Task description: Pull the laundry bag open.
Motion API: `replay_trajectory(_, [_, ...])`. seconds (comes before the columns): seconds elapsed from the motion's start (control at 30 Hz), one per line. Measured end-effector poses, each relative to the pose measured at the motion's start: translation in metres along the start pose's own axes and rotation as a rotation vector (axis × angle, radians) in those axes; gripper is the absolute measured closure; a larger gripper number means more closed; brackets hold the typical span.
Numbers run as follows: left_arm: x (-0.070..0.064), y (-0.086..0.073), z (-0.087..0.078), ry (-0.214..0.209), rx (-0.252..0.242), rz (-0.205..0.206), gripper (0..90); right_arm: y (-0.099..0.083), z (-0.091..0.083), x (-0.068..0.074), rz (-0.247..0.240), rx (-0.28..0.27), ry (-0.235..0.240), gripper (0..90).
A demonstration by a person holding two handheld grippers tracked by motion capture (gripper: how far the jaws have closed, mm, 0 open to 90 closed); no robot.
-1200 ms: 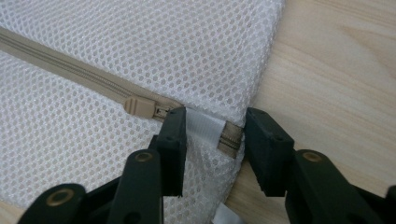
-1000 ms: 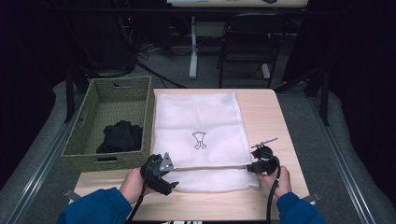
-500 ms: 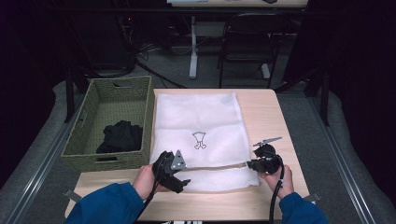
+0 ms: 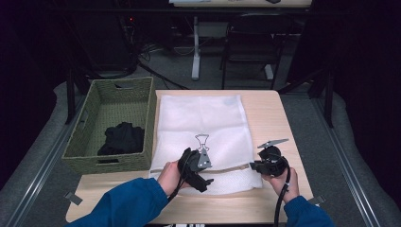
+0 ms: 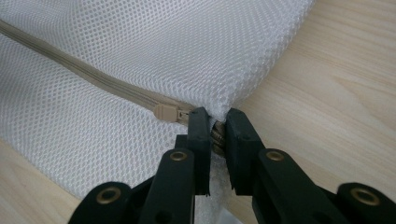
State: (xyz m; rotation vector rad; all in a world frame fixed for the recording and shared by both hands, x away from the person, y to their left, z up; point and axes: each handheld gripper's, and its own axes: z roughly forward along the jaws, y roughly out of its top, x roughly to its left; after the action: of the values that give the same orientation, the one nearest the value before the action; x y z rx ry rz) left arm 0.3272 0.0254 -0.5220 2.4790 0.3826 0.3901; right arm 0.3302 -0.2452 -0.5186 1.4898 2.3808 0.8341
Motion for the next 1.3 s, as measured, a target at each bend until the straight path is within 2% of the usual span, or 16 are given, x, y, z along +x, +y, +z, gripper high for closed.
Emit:
replay_trajectory(0.23, [-0.009, 0.021, 0.013, -0.001, -0.041, 0.031, 15.8, 0.0, -0.003, 0.001, 0.005, -0.024, 0.014, 82.0])
replay_trajectory(0.3, [-0.013, 0.027, 0.017, -0.007, -0.051, 0.054, 18.0, 0.0, -0.005, 0.001, 0.001, -0.029, 0.017, 82.0])
replay_trajectory(0.37, [-0.016, 0.031, 0.022, -0.019, -0.058, 0.059, 20.7, 0.0, -0.006, 0.002, -0.001, -0.029, 0.023, 82.0])
replay_trajectory(0.47, [-0.02, 0.037, 0.028, -0.029, -0.063, 0.076, 26.2, 0.0, -0.006, 0.002, 0.005, -0.031, 0.022, 82.0])
replay_trajectory(0.57, [-0.023, 0.042, 0.033, -0.027, -0.079, 0.076, 34.6, 0.0, -0.007, 0.002, 0.0, -0.035, 0.026, 82.0])
replay_trajectory(0.6, [-0.023, 0.044, 0.034, -0.04, -0.071, 0.079, 39.3, 0.0, -0.007, 0.002, -0.002, -0.037, 0.028, 82.0])
replay_trajectory(0.7, [-0.026, 0.048, 0.039, -0.044, -0.085, 0.087, 46.0, 0.0, -0.008, 0.002, -0.004, -0.04, 0.033, 82.0])
replay_trajectory(0.73, [-0.027, 0.049, 0.041, -0.029, -0.098, 0.088, 47.5, 0.0, -0.008, 0.002, 0.0, -0.047, 0.037, 82.0])
replay_trajectory(0.8, [-0.028, 0.051, 0.044, -0.041, -0.098, 0.097, 52.2, 0.0, -0.008, 0.003, 0.002, -0.048, 0.041, 82.1])
replay_trajectory(0.83, [-0.03, 0.052, 0.046, -0.031, -0.113, 0.095, 53.2, 0.0, -0.009, 0.003, 0.006, -0.052, 0.045, 82.1])
replay_trajectory(0.87, [-0.03, 0.054, 0.047, -0.044, -0.104, 0.103, 55.1, 0.0, -0.009, 0.003, 0.005, -0.051, 0.047, 82.2])
replay_trajectory(1.17, [-0.033, 0.058, 0.056, -0.026, -0.134, 0.1, 67.3, 0.0, -0.012, 0.005, 0.009, -0.067, 0.069, 82.6])
replay_trajectory(1.2, [-0.032, 0.058, 0.056, -0.033, -0.122, 0.102, 67.9, 0.0, -0.012, 0.005, 0.009, -0.066, 0.07, 82.7])
replay_trajectory(1.3, [-0.029, 0.057, 0.058, -0.046, -0.132, 0.067, 73.3, 0.0, -0.013, 0.006, 0.004, -0.064, 0.073, 82.7])
